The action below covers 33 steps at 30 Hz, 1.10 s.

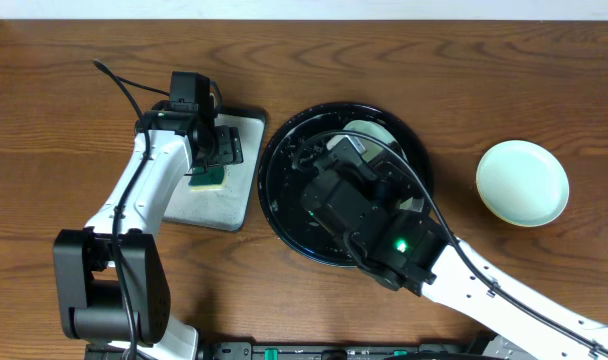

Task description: Clean dirty plates on tray and stack at the side

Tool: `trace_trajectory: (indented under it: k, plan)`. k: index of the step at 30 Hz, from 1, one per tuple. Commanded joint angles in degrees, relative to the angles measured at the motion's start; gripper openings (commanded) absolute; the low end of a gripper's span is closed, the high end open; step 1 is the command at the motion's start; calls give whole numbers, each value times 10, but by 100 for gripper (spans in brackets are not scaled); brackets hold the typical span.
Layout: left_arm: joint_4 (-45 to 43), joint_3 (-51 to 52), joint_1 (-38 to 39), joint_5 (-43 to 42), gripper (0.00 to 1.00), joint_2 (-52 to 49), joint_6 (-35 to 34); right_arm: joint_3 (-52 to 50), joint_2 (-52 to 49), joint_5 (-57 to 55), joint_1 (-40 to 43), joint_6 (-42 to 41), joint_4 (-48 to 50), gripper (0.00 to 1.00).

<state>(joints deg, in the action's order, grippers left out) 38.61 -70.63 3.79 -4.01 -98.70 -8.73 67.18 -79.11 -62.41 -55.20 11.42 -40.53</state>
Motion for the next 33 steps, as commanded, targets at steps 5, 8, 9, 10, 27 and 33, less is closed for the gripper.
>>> trace_trajectory:
  k: [5,8,9,10,27,33]
  plan:
    - [2,3,-2,0,82,1,6,8,-1,-7,2,-41,-1,1]
    - [2,3,-2,0,82,1,6,8,0,-7,6,-85,-7,1]
    - [2,3,-2,0,82,1,6,8,0,-7,11,-112,-12,1]
    - [2,3,-2,0,82,1,6,8,0,-4,19,-143,-20,1]
    - [2,3,-2,0,82,1,6,9,56,389,289,-175,-60,1]
    - [2,3,-2,0,82,1,6,9,53,648,311,55,-37,1]
